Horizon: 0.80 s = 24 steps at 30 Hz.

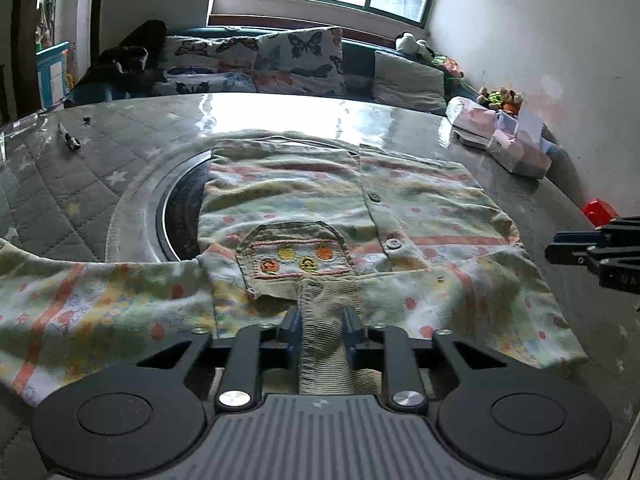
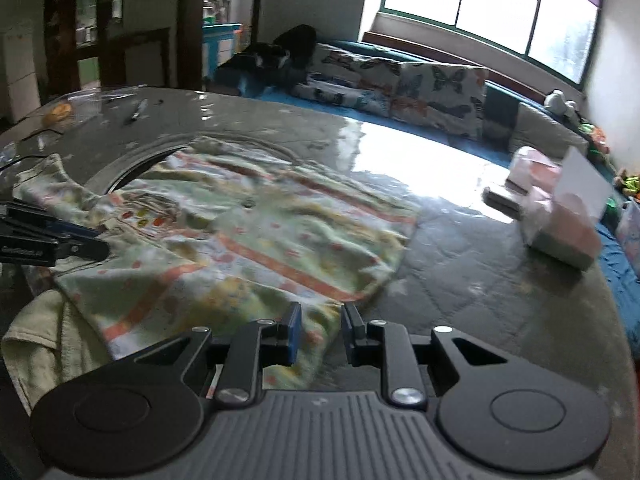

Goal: Fold clothes
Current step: 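Lay the sleeve down with the right gripper while the left gripper pinches the hem, then move the left gripper to the corduroy sleeve cuff and grasp it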

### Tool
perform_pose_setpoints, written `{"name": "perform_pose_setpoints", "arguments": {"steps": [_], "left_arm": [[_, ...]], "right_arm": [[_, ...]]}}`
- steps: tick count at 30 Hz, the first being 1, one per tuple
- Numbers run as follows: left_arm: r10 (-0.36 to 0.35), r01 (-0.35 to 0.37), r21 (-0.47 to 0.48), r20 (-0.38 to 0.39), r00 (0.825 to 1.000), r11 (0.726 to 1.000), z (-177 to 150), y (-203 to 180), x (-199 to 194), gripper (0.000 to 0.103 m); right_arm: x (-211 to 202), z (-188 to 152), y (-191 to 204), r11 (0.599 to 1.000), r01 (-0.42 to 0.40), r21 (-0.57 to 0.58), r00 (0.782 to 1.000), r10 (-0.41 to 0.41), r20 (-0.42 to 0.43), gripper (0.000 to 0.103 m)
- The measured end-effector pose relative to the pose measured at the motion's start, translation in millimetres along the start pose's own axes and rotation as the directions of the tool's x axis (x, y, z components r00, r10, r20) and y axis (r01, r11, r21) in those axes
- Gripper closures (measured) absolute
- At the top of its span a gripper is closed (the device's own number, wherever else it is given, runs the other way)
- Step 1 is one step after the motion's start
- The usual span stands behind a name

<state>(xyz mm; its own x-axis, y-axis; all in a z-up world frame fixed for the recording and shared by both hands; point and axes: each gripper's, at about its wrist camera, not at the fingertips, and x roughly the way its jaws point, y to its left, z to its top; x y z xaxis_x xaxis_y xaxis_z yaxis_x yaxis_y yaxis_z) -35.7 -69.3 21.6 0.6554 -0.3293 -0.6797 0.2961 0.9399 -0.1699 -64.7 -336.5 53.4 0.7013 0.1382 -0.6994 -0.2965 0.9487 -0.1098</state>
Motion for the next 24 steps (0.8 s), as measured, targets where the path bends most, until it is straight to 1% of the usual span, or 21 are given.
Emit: {"name": "perform_pose_setpoints", "arguments": {"steps": [1, 3, 6, 9, 10, 14, 16, 18, 19, 23, 24], "left_arm": [[0.000, 0.000, -0.003, 0.002, 1.000, 1.000, 0, 0, 0, 0.093], [0.004, -0.004, -0.007, 0.017, 1.000, 1.000, 0, 0, -3, 0.096], [0.028, -0.029, 0.007, 0.062, 0.998, 1.000, 1, -3, -13, 0.097], [0.059, -0.066, 0.052, 0.123, 0.991, 0.996, 3, -10, -23, 0.097], [0.067, -0.075, 0.062, 0.126, 0.990, 0.995, 3, -10, -22, 0.097], [0.075, -0.080, 0.047, 0.089, 0.993, 0.996, 5, -7, -11, 0.096], [0.078, -0.082, 0.043, 0.074, 0.994, 0.996, 5, -6, -9, 0.092], [0.094, -0.096, 0.041, 0.066, 0.993, 0.994, 6, -6, -10, 0.090], [0.090, -0.093, 0.036, 0.072, 0.993, 0.995, 7, -6, -13, 0.088], [0.064, -0.065, 0.014, 0.097, 0.993, 0.998, 11, -8, -25, 0.089], [0.040, -0.041, 0.019, 0.093, 0.995, 0.999, 11, -12, -25, 0.089]], "right_arm": [[4, 1, 3, 1.000, -0.008, -0.008, 1.000, 0.008, -0.003, 0.082], [11, 0, 10, 1.000, -0.014, -0.027, 1.000, 0.014, -0.008, 0.082], [20, -3, 14, 0.999, -0.012, -0.043, 1.000, 0.011, -0.022, 0.082], [27, -7, 15, 0.999, -0.005, -0.041, 0.999, 0.003, -0.035, 0.082], [28, -9, 14, 0.999, -0.006, -0.036, 0.999, 0.005, -0.040, 0.082], [29, -11, 13, 0.999, -0.008, -0.035, 0.999, 0.007, -0.038, 0.082], [28, -10, 13, 0.999, -0.007, -0.036, 0.999, 0.005, -0.038, 0.082], [26, -8, 13, 0.999, -0.012, -0.039, 0.999, 0.010, -0.031, 0.081], [24, -7, 13, 0.999, -0.016, -0.037, 1.000, 0.015, -0.026, 0.081], [25, -3, 13, 0.999, -0.025, -0.029, 1.000, 0.024, -0.017, 0.081], [27, -3, 12, 0.999, -0.026, -0.025, 0.999, 0.026, -0.020, 0.081]]}}
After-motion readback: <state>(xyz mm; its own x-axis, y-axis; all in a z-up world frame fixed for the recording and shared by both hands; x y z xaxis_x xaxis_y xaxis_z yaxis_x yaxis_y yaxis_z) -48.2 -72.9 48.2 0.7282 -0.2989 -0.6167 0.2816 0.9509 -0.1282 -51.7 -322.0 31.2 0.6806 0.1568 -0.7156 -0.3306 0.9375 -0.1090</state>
